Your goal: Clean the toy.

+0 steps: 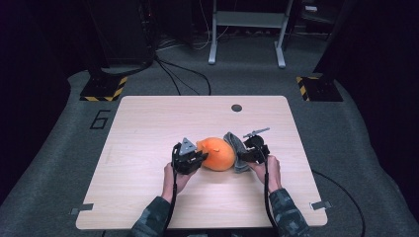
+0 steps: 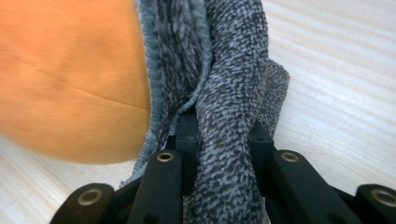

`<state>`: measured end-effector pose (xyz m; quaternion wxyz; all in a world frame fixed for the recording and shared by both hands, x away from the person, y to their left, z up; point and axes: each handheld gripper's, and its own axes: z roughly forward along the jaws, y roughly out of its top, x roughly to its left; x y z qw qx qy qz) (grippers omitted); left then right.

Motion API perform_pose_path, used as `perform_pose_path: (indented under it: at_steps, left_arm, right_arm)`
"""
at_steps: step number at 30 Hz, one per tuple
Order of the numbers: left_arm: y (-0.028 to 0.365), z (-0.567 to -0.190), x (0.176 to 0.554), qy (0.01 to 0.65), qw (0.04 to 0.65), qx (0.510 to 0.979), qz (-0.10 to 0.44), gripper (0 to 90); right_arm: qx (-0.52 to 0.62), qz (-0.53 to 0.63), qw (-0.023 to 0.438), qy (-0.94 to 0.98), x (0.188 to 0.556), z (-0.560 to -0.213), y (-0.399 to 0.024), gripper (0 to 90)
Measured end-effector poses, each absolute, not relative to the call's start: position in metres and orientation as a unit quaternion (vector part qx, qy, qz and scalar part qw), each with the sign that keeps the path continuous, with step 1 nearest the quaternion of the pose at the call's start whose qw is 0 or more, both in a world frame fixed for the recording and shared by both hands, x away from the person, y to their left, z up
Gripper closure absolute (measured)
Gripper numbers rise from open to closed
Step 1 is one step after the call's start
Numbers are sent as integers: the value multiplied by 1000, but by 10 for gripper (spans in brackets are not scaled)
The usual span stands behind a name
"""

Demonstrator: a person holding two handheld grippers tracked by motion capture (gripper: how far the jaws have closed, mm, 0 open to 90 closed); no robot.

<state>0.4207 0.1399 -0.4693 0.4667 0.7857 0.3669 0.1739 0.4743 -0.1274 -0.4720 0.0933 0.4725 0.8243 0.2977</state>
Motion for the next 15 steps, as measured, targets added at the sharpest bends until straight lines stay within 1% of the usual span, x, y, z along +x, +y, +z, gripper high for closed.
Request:
perform_pose_path:
  at_steps: [10,15]
  left_arm:
    - [140,-469,421,367,467,786,174,796]
    - [140,-468,421,366,468,786,173,795]
  right_arm:
    - [488,278,72,824,483,-487,-129,729]
    - [487,286,85,821,478,-474,-137,735]
